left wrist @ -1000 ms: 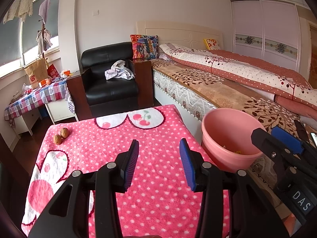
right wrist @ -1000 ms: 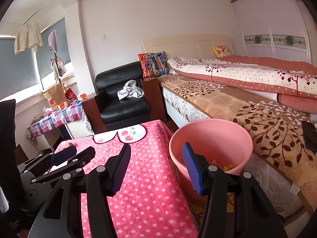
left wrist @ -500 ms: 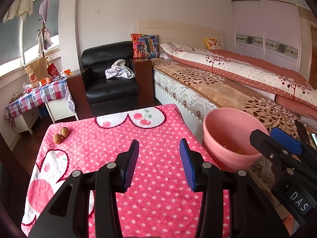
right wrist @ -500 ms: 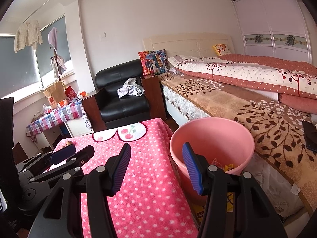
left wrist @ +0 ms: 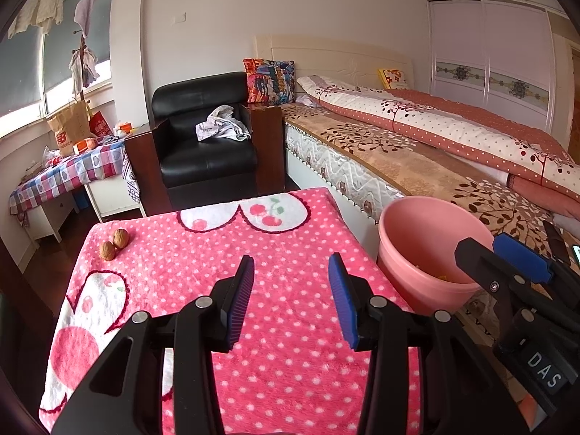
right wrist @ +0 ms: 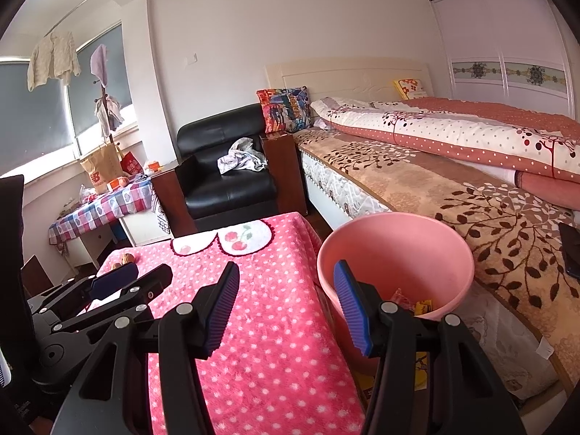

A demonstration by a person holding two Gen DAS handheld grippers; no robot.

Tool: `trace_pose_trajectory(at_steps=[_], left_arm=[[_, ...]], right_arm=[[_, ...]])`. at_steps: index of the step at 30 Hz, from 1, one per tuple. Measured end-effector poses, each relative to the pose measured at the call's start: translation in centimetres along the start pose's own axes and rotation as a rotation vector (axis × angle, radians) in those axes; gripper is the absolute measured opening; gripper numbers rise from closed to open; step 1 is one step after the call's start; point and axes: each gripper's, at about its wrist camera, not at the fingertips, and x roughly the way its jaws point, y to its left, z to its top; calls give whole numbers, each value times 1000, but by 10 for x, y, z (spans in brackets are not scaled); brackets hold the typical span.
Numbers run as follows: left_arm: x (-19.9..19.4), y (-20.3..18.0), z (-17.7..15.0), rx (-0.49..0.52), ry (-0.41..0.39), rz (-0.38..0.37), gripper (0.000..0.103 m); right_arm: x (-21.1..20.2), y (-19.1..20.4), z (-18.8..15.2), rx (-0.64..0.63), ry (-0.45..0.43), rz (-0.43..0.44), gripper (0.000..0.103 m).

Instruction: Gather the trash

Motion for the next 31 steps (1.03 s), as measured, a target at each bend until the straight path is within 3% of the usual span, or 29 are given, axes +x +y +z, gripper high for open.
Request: trace_pose_trajectory(at_steps=[31], left_arm=[[16, 15, -3, -28, 27, 11, 43]], right_arm=[[23, 9, -6, -14, 43, 1, 54]])
